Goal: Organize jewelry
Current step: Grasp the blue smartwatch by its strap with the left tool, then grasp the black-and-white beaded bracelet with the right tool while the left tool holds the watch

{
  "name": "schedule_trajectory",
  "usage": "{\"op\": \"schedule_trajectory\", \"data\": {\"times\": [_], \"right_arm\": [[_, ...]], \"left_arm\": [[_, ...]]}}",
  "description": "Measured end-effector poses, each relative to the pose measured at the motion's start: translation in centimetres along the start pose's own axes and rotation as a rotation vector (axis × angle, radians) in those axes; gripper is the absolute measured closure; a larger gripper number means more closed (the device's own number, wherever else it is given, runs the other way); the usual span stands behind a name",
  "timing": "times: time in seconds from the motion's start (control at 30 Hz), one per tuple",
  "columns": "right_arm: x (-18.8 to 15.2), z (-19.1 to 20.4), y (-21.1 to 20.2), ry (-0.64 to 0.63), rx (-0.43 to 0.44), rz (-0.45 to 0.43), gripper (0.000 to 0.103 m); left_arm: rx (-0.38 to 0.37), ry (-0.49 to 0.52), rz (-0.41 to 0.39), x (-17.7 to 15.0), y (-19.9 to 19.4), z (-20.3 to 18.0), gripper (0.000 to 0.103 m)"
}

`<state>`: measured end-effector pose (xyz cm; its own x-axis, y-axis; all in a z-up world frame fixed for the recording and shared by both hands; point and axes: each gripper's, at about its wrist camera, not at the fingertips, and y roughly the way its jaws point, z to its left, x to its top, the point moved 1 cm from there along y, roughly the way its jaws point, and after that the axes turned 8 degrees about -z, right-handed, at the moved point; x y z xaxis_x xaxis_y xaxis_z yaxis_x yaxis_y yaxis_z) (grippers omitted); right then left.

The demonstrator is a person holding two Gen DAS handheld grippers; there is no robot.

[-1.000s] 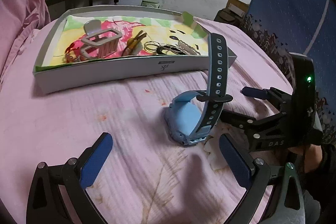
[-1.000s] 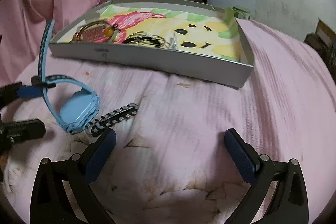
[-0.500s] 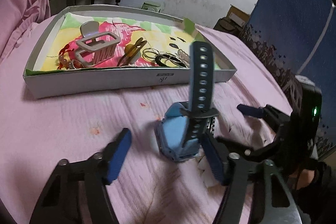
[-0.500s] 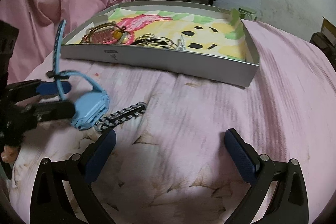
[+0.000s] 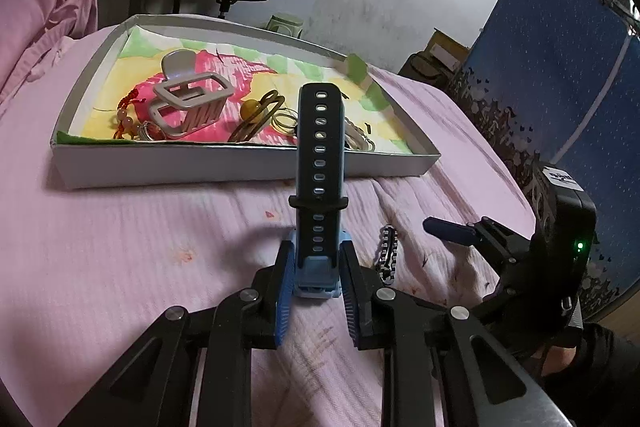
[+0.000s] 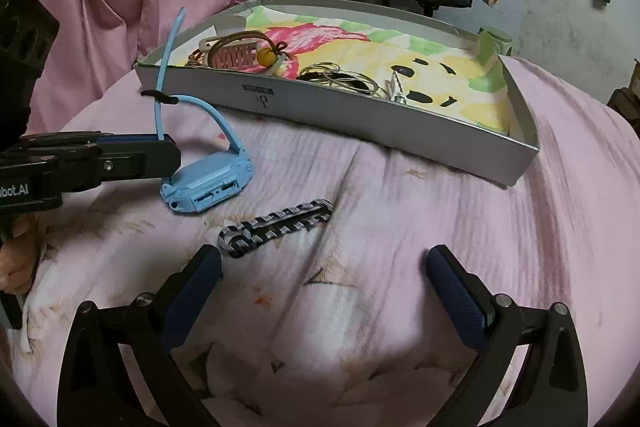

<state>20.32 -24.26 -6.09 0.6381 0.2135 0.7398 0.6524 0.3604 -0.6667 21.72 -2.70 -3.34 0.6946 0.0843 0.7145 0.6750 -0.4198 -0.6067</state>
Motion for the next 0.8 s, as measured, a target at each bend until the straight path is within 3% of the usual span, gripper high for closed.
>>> {"op": "schedule_trajectory", "data": {"times": [0.53, 0.8], "right_arm": [[0.8, 1.2, 0.2, 0.013, 0.019, -0.051, 0.055], [0.9, 1.4, 0.5, 0.016, 0.033, -0.050, 0.067]], "left_arm": [[0.030, 0.000, -0.039, -0.2, -1.4, 0.1, 0.082], [0.034, 0.003, -0.037, -0.3, -1.2, 0.1, 0.082]]}}
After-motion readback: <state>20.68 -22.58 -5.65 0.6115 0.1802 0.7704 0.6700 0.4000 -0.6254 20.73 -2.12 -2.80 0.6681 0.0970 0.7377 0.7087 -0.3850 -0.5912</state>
